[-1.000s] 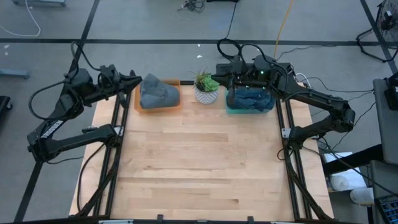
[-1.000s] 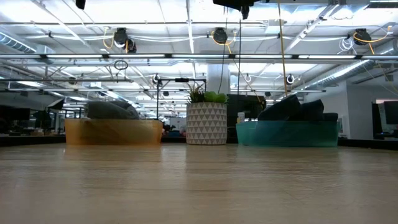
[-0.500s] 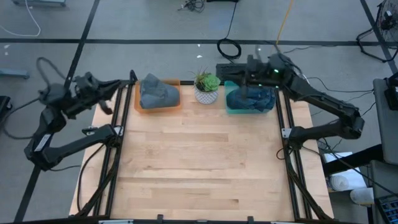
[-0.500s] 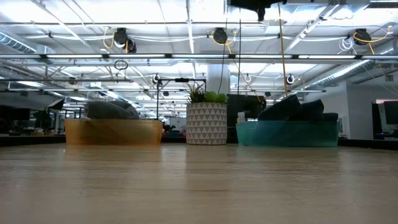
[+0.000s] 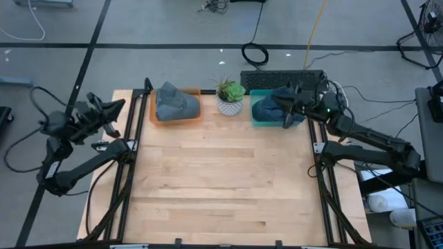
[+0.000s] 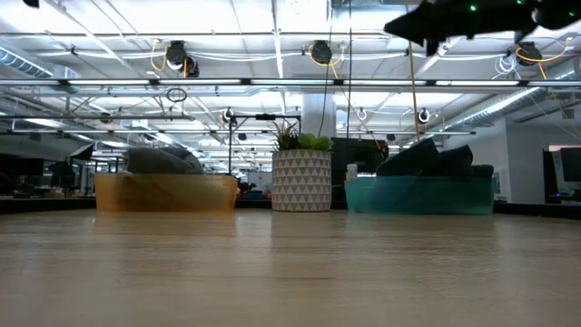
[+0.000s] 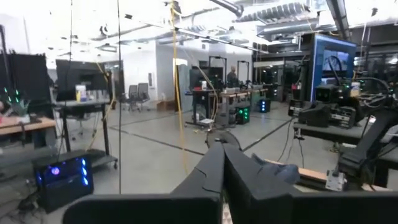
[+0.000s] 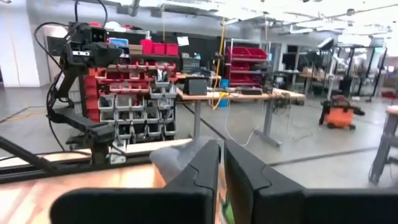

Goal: Pick & Place hat
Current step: Return to Home Position

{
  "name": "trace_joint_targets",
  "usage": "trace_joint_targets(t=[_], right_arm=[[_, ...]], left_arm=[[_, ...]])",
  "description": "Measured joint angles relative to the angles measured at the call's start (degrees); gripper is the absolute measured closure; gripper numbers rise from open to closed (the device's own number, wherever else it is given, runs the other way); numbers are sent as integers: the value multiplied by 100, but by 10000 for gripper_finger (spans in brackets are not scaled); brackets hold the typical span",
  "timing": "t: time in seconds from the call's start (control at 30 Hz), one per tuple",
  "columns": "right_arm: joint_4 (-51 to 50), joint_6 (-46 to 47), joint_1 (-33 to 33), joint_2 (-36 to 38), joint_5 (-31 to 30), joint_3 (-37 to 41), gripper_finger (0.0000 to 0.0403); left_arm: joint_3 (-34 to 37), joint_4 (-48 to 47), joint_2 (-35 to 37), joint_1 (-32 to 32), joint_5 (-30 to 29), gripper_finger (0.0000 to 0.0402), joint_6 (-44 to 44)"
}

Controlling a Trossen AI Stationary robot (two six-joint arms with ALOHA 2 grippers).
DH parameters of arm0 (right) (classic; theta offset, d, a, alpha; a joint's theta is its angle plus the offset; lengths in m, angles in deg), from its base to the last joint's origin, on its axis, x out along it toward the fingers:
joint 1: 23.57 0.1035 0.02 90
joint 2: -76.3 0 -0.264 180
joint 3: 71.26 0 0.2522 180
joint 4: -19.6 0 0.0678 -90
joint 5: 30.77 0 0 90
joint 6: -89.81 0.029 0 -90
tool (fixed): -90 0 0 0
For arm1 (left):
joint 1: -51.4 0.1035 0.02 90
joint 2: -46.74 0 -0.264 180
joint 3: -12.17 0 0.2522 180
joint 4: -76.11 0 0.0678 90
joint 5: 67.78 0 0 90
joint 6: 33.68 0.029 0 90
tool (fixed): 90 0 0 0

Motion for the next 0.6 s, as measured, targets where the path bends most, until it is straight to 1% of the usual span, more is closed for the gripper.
trace_joint_targets(t=[0.07,0.23,0.37,0.6], right_arm=[[10,106,-2,249,10,318,388],[16,203,9,820,19,940,389],[31,195,9,1151,15,1256,390],[19,385,7,1500,-7,1682,391]], left_arm=[[263,8,157,2,30,394,-139],[900,-1,505,1,199,364,-366],[1304,16,551,2,157,344,-409],[1986,739,555,2,90,323,-469]])
